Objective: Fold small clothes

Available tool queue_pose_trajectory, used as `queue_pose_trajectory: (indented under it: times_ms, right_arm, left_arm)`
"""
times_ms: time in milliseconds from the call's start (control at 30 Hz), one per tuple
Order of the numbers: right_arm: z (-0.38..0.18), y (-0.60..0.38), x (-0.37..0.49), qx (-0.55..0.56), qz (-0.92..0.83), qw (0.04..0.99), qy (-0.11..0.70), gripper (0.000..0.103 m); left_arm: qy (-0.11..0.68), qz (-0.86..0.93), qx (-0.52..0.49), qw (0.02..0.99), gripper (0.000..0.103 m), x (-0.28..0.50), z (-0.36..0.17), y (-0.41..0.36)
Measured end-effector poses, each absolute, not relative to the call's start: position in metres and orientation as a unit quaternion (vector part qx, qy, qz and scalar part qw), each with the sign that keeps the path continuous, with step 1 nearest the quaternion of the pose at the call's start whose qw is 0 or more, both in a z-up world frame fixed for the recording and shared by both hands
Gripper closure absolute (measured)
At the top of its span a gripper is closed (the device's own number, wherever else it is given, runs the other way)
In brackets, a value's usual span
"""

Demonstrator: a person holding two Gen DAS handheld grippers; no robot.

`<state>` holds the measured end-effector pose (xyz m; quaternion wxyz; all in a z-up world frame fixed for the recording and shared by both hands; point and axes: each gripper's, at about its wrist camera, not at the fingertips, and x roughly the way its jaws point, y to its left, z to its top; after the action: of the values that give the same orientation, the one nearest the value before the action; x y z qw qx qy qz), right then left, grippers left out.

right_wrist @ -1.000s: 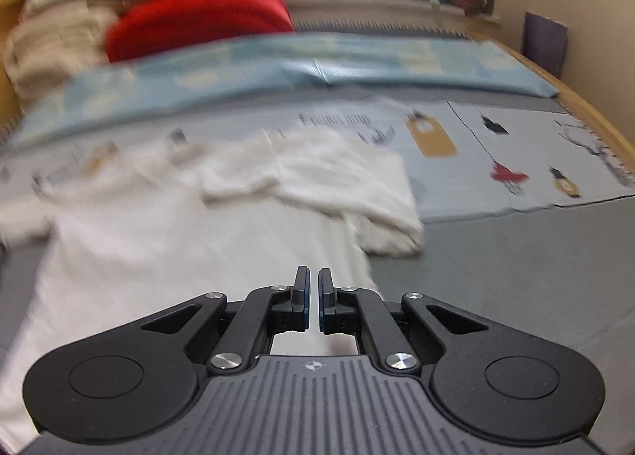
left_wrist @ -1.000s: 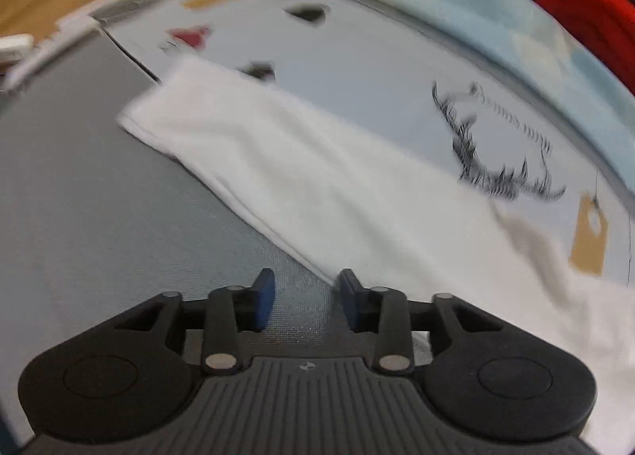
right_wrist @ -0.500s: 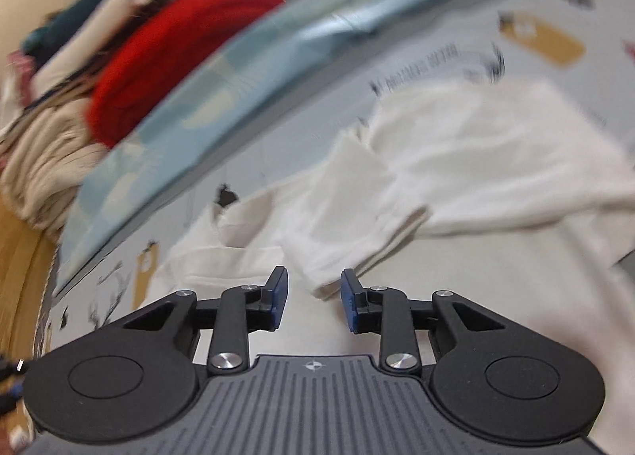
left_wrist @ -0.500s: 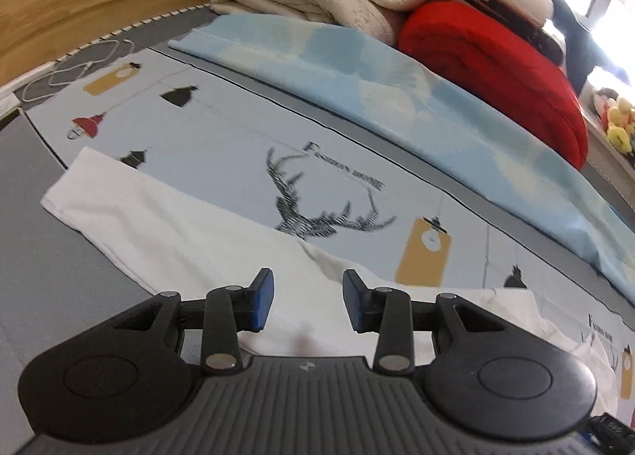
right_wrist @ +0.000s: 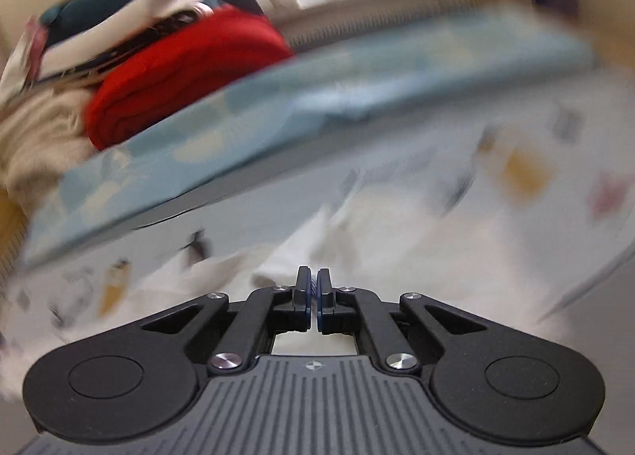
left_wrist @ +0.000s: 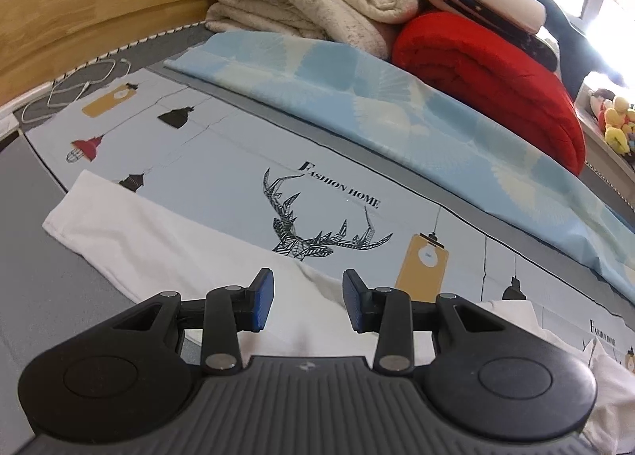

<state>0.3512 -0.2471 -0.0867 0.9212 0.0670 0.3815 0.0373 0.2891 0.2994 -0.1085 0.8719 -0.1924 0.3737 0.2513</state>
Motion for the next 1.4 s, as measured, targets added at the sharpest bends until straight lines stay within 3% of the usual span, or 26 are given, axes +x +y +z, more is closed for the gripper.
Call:
queue_pose_trajectory:
  times_ms: [167, 333, 467, 800, 933, 1000, 1100, 1133, 1267, 1400]
  right_arm:
    - [-0.026, -0.399, 0.379, -0.080, -0.103, 0.889, 0.440, 0.102]
    - [-0.008, -0.546, 0.389, -0.126, -0.368, 0.840, 0.377, 0.100]
    - [-0.031, -0.596, 0.353, -0.020, -0.410, 0.842, 0.351, 0.098]
    - [-0.158, -0.626, 0.292, 0.247, -0.345, 0.814, 0.396, 0.093]
    - [-0.183, -0.644, 0.292, 0.286, -0.348, 0.809, 0.378, 0.076]
    - [-0.194, -0.655, 0.303, 0.296, -0.362, 0.802, 0.372, 0.073]
    - [-0.202, -0.660, 0.312, 0.298, -0.368, 0.806, 0.355, 0.076]
    - [-0.203, -0.658, 0.318, 0.277, -0.365, 0.812, 0.360, 0.103]
    - [-0.184, -0.649, 0.320, 0.150, -0.432, 0.832, 0.315, 0.103]
    - [-0.200, -0.654, 0.321, 0.164, -0.441, 0.799, 0.375, 0.100]
  left_arm:
    - [0.381, 0.239, -0.177, 0.875, 0.060, 0.294, -0.111, 0.286]
    - [0.388, 0.223, -0.159, 0.880, 0.060, 0.301, -0.112, 0.269]
    - [0.395, 0.207, -0.146, 0.883, 0.060, 0.306, -0.115, 0.252]
    - [0.413, 0.192, -0.099, 0.885, 0.060, 0.315, -0.130, 0.221]
    - [0.416, 0.188, -0.074, 0.887, 0.060, 0.318, -0.135, 0.210]
    - [0.416, 0.184, -0.066, 0.888, 0.060, 0.320, -0.137, 0.205]
    - [0.416, 0.179, -0.053, 0.890, 0.060, 0.323, -0.139, 0.198]
    - [0.416, 0.177, -0.051, 0.891, 0.060, 0.324, -0.139, 0.196]
    - [0.420, 0.165, -0.053, 0.891, 0.060, 0.328, -0.139, 0.187]
    - [0.417, 0.139, -0.042, 0.897, 0.060, 0.329, -0.134, 0.177]
